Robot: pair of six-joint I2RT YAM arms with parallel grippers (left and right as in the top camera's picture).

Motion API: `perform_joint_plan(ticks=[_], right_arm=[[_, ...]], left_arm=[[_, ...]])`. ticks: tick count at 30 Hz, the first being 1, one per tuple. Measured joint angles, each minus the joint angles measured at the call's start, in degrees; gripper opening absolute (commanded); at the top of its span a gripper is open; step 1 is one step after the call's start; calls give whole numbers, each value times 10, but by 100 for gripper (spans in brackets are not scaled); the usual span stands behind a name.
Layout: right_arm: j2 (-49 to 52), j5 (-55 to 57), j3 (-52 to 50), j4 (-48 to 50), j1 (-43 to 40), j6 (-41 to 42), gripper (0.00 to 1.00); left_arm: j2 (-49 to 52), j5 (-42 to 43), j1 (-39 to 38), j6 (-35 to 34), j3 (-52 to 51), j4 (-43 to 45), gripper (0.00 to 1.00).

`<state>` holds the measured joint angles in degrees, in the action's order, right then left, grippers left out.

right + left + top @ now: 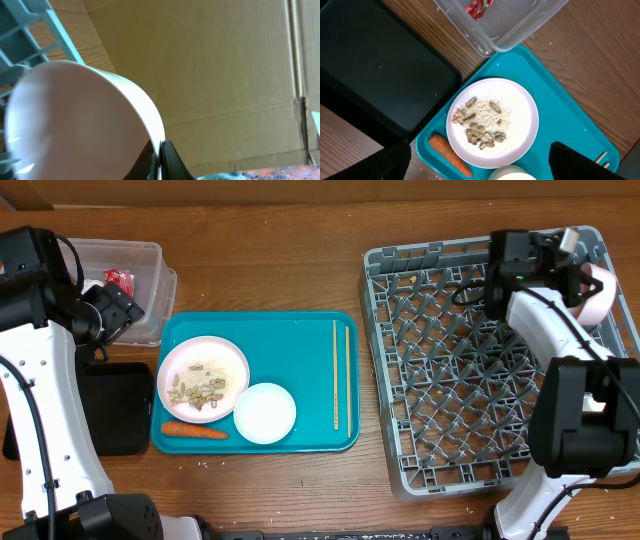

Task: Sort waste into correct bins and load items into the dishwasher
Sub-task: 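Release the pink bowl and withdraw the right gripper toward the tray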

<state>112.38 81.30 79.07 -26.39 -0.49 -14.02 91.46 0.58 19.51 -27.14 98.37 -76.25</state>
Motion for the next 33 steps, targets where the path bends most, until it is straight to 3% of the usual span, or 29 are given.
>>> perform_joint_plan(ticks=[1,2,3,7,13,22,25,33], right_arm=[[0,1,0,0,3,-1,28],[0,0,0,0,10,0,47],[0,-1,0,-1,16,-1,57],[0,-4,0,-2,61,0,73],[0,-5,0,-2,111,-2,80],[-13,-45,0,-3,116,1,91],[-56,-106,0,-21,116,17,91],[-188,-398,0,-115,120,115,91]], left_arm=[[0,0,0,0,0,0,90],[0,0,0,0,0,0,90],[0,0,0,0,0,0,90],[0,0,0,0,0,0,90],[0,0,0,0,0,0,90],[0,0,0,0,0,0,91],[0,0,0,0,0,-1,91],[0,0,0,0,0,-5,91]])
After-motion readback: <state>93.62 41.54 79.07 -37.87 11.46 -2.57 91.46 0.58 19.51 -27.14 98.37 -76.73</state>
